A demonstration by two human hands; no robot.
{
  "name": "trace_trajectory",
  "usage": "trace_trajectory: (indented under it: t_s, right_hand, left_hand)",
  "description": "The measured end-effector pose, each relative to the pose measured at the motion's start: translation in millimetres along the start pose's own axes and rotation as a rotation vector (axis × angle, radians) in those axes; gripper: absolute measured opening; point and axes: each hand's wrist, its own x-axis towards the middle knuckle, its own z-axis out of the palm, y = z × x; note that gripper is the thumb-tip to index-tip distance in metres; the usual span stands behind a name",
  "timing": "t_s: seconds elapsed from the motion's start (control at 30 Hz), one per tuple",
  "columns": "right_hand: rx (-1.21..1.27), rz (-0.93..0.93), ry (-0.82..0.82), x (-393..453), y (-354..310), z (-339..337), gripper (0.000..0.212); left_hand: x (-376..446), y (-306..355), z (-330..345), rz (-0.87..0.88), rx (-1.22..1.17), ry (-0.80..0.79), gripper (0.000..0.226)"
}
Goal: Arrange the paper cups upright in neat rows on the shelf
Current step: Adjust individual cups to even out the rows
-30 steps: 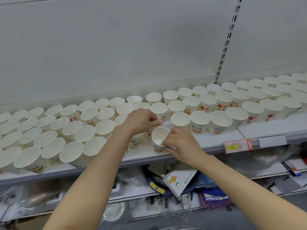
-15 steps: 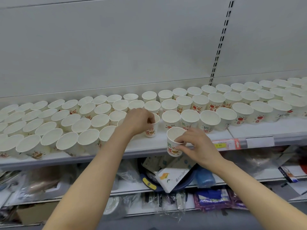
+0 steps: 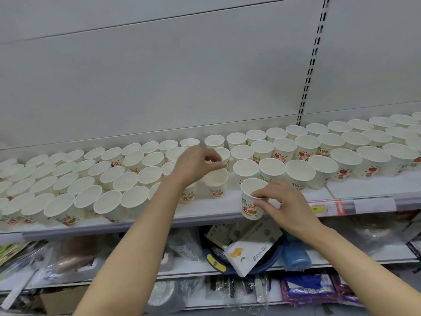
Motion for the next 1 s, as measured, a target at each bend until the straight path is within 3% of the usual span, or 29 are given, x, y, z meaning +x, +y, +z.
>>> trace_trajectory:
  t_s: [0.13,0.23,0.5,0.67,0.8,1.0]
  right_hand:
    - [-0.011,-0.015,0.053,12,-7,2,0.011]
    - [-0.018,-0.003,0.089,21,-17,10,0.012]
    - [-0.072,0.072,0.198,31,-43,38,0.022]
    - [-0.077,0.125,0.276,33,-60,54,0.024]
    - [-0.085,0.157,0.304,31,-69,65,0.024]
    - [-0.125,0.162,0.322,26,-80,81,0.026]
  left_hand:
    - [42,-44,-43,-0.165,0.147,0.142,0.010]
    - [69,-77,-49,-0.246,0.285,0.044,0.015]
    - [112,-97,-25,-0.077,0.441,-0.177,0.016]
    - [121,-105,-14,0.022,0.492,-0.140,0.019]
    - [125,-118,-20,0.007,0.374,-0.117,0.015]
    - [120,-126,-29,0.037,0.363,-0.336,0.016]
